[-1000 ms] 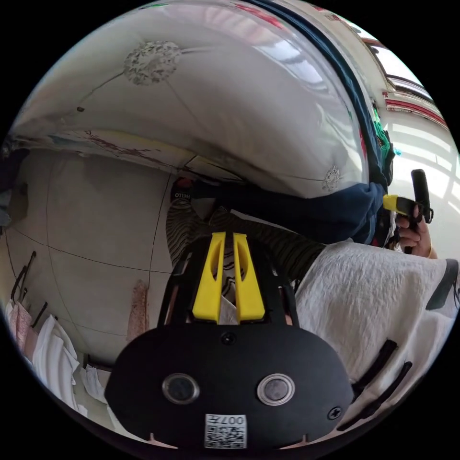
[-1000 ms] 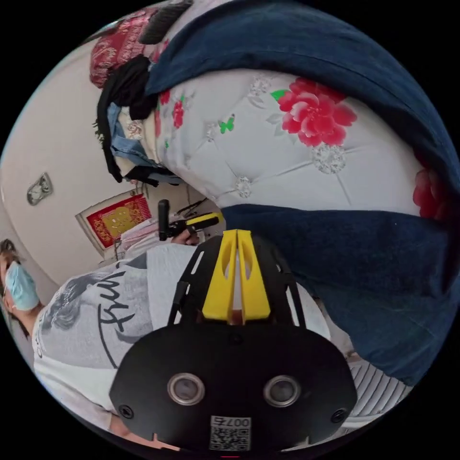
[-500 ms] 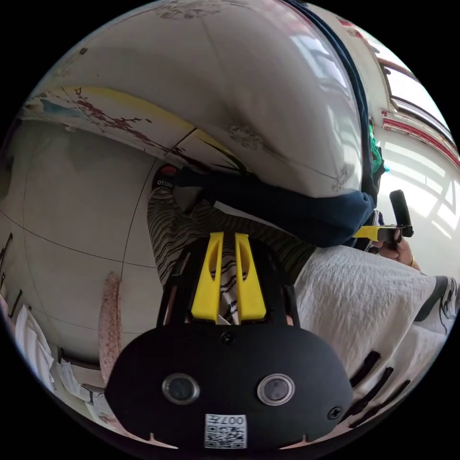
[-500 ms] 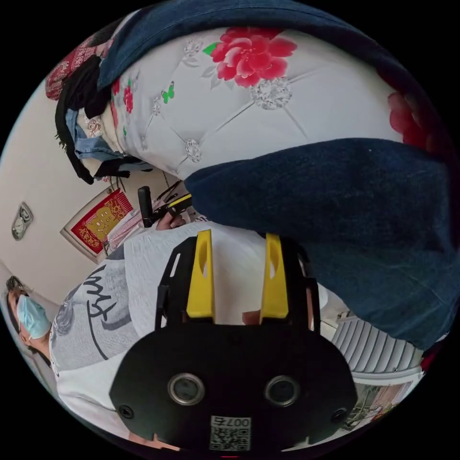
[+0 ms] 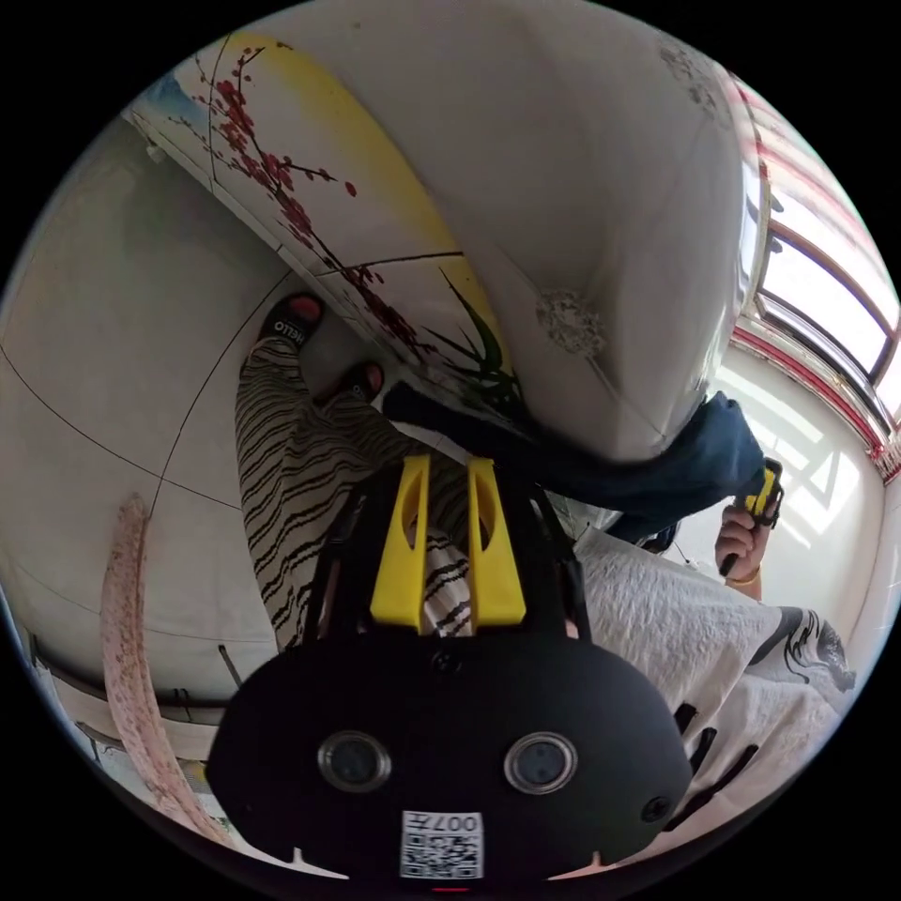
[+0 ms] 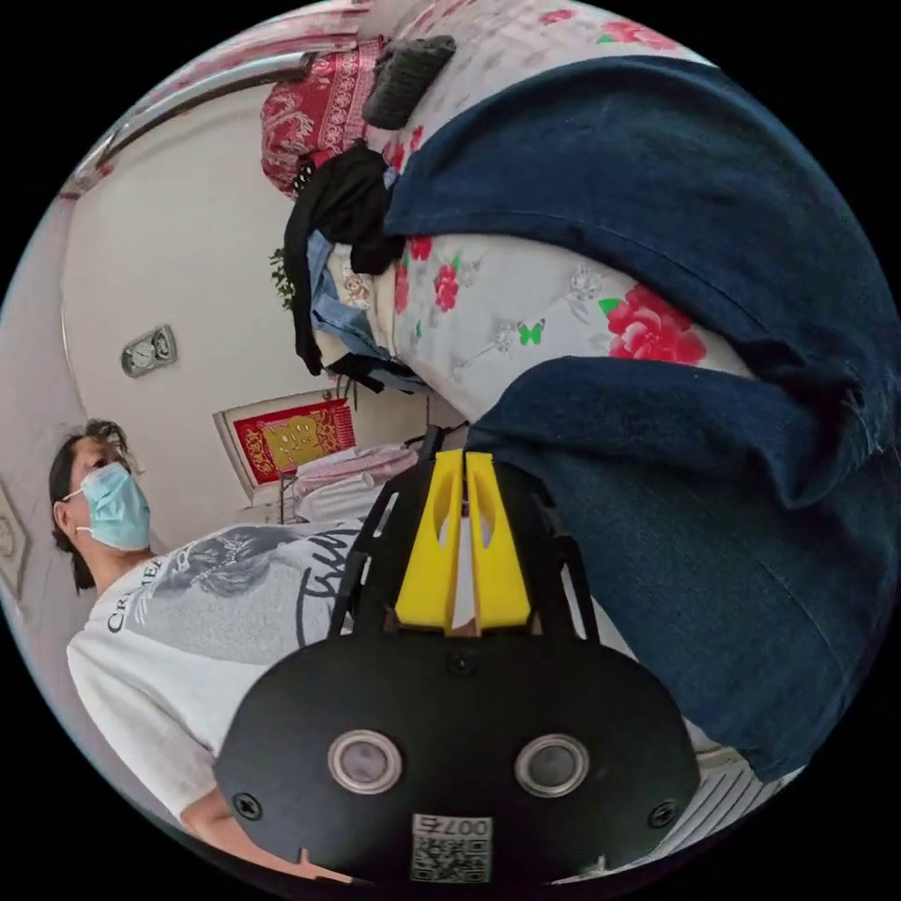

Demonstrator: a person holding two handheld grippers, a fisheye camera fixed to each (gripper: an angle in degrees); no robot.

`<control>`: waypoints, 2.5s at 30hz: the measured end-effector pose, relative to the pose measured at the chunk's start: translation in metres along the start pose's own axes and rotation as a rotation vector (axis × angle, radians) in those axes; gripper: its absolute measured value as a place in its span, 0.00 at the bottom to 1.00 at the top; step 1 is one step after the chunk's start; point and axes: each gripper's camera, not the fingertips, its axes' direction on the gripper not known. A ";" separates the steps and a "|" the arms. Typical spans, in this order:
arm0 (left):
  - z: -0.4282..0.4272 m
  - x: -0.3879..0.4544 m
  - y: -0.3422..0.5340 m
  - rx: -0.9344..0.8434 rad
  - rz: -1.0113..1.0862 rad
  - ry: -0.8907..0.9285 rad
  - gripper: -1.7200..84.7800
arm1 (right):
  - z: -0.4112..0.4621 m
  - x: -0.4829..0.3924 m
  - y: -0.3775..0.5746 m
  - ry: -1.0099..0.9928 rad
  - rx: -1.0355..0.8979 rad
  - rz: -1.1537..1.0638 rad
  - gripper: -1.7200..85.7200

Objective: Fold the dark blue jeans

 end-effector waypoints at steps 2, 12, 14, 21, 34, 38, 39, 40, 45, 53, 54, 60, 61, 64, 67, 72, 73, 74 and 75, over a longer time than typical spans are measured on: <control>0.007 0.009 0.001 0.000 0.032 0.002 0.11 | -0.021 0.004 0.001 -0.061 0.136 0.006 0.02; 0.038 0.203 0.061 0.072 0.729 -0.130 0.12 | -0.020 0.019 -0.010 0.036 0.340 0.107 0.02; 0.067 0.235 0.060 -0.005 0.804 -0.099 0.13 | -0.017 0.023 -0.013 0.027 0.347 0.119 0.02; 0.174 0.322 0.051 -0.165 0.908 -0.480 0.03 | -0.015 0.025 0.005 0.026 0.379 0.103 0.02; -0.021 0.332 0.014 0.188 0.684 -0.233 0.01 | -0.037 0.002 0.087 0.231 0.369 -0.079 0.02; 0.005 0.385 0.010 0.109 0.836 -0.385 0.03 | -0.037 0.008 0.108 0.185 0.427 -0.038 0.02; 0.037 0.402 0.011 0.066 0.883 -0.408 0.04 | -0.035 0.012 0.111 0.160 0.450 -0.018 0.02; 0.055 0.409 0.011 0.041 0.906 -0.396 0.07 | -0.033 0.014 0.114 0.146 0.466 -0.003 0.02; 0.237 0.470 0.005 -0.369 0.914 -0.187 0.21 | -0.024 0.014 0.123 0.127 0.496 0.013 0.02; 0.346 0.495 -0.013 -0.538 0.893 -0.528 0.02 | -0.022 -0.007 0.156 0.207 0.545 -0.034 0.02; 0.346 0.493 -0.022 -0.539 0.850 -0.459 0.01 | -0.024 -0.009 0.165 0.210 0.564 -0.035 0.02; 0.284 0.516 -0.040 -0.309 0.879 -0.417 0.01 | -0.037 -0.001 0.206 0.207 0.649 0.008 0.02; 0.277 0.520 -0.042 -0.294 0.880 -0.413 0.01 | -0.038 0.001 0.210 0.209 0.657 0.021 0.02; 0.263 0.545 -0.039 -0.267 0.949 -0.405 0.03 | -0.038 0.004 0.209 0.160 0.675 0.046 0.02; 0.293 0.575 -0.019 -0.294 1.061 -0.398 0.16 | -0.031 -0.005 0.196 0.178 0.655 0.028 0.02; 0.388 0.594 0.000 -0.369 1.000 -0.439 0.20 | -0.021 -0.021 0.185 0.204 0.608 -0.012 0.02; 0.395 0.595 -0.001 -0.362 0.990 -0.469 0.18 | -0.020 -0.024 0.186 0.208 0.596 -0.013 0.02; 0.404 0.597 -0.003 -0.359 0.983 -0.539 0.15 | -0.019 -0.025 0.186 0.212 0.592 -0.014 0.02; 0.407 0.601 -0.004 -0.391 1.014 -0.542 0.11 | -0.019 -0.027 0.188 0.226 0.588 -0.014 0.02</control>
